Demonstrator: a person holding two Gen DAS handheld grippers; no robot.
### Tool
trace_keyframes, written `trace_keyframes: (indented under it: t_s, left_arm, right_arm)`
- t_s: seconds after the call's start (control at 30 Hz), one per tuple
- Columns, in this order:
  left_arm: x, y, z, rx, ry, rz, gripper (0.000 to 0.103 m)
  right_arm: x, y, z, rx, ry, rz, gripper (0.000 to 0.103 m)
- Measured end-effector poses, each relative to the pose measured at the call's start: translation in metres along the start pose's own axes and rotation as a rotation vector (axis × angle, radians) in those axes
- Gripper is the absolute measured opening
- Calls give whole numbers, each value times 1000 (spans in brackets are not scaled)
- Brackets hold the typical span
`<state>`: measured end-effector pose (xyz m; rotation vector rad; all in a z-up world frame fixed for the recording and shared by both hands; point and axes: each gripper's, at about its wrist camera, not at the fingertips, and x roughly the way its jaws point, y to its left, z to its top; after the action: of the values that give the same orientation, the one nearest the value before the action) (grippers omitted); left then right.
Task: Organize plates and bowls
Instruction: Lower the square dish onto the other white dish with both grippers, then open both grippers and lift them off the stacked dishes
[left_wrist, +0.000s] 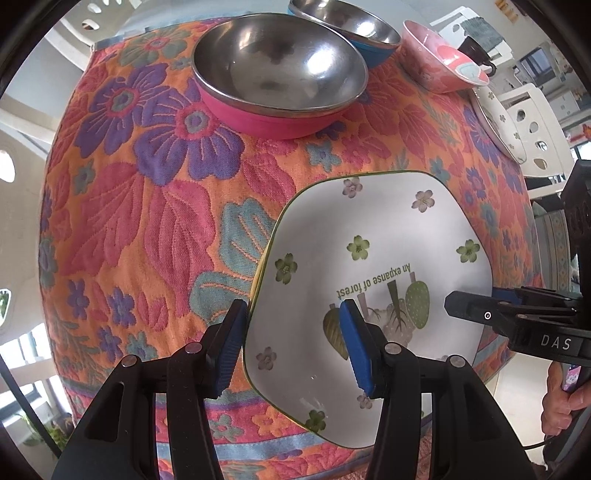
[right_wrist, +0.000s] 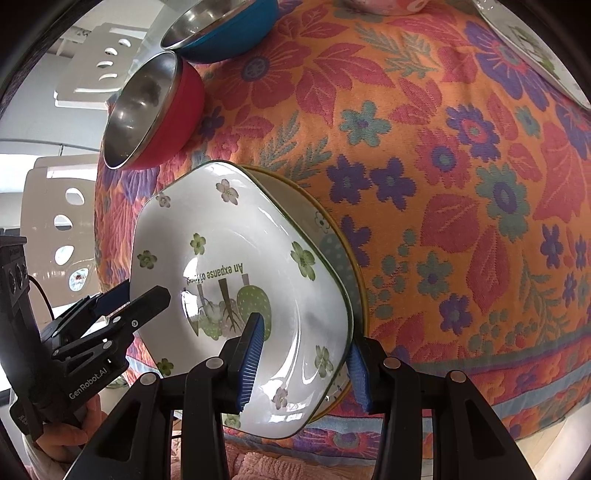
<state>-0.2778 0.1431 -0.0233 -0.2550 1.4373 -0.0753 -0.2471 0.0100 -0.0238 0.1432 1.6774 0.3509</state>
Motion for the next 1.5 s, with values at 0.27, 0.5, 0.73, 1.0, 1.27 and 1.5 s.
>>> trace_keyframes:
  t_s: [0.27,0.5,0.73,1.0,1.27,1.5]
  left_arm:
    - [-6,2,-3,36,-4,-25,48]
    - [-9,3,-4,17,-6,-25,50]
    - [-12,2,-2,-50,2,19,50]
    - [-37,-15,7,-190,-58,119,50]
    - [-43,-73,25,-318,-128,141,50]
    - [-18,-143,45,-315,-185,134,50]
  right_arm:
    - [-10,-2,-10,54,-54,-30,42]
    - [-14,1,-14,41,-61,-60,42]
    - [-15,-1,-2,-25,-48,-26,42]
    - [-45,-27,15,-205,-46,28,42]
    - [-66,-78,41,-343,-45,-7,43]
    - [-72,-118,58,-456,-77,-43,43]
